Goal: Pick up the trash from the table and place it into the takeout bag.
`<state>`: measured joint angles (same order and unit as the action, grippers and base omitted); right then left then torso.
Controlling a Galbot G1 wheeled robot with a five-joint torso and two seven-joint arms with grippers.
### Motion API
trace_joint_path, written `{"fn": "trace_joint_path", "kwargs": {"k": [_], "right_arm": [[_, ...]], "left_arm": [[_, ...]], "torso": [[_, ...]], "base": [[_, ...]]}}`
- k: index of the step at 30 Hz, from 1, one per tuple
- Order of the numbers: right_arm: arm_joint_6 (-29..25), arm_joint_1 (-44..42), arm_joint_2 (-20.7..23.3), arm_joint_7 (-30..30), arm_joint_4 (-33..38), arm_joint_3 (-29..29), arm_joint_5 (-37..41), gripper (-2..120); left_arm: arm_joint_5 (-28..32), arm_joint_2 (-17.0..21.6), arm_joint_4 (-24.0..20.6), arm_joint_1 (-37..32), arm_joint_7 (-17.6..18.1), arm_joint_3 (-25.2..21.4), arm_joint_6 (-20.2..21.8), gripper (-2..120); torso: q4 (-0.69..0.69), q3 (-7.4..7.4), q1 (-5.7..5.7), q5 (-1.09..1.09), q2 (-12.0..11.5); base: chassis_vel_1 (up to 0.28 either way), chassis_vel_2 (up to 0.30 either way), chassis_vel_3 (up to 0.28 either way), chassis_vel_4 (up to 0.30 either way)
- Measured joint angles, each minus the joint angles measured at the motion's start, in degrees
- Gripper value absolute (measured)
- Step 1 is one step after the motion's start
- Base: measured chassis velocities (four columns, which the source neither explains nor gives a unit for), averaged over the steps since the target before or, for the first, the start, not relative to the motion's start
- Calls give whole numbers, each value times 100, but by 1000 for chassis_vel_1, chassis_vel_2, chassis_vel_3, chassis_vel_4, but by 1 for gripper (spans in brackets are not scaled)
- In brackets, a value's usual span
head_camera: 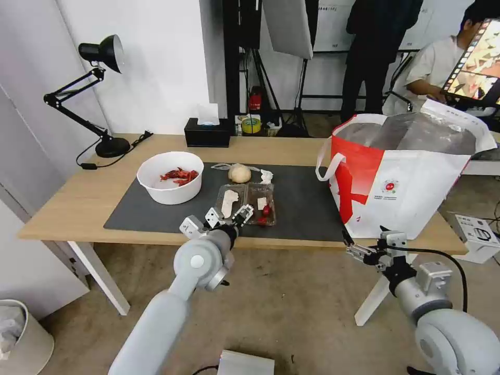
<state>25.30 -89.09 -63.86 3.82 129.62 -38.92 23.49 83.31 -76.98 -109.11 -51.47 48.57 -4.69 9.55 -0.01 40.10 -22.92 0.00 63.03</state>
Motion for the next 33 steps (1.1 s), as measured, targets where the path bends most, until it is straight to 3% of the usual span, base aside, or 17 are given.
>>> {"fn": "trace_joint_path", "kwargs": {"k": [11,17,33], "right_arm": [[-15,39,-11,0,-47,66,-70,100],[-23,22,7,0,-46,60,-68,100],[-36,-31,-4,1,28,20,-67,100]], "left_arm": [[-247,-40,33,-41,-26,-3,-297,100],[-423,-1,-133,-8,-306,-55,-561,100],[-483,131,-574,-45,-748,11,-604,100]], "torso": [[1,1,0,0,0],[1,1,0,0,-1],[2,0,0,0,-1]], "base": [[0,0,0,0],[0,0,0,0],[0,0,0,0]]}}
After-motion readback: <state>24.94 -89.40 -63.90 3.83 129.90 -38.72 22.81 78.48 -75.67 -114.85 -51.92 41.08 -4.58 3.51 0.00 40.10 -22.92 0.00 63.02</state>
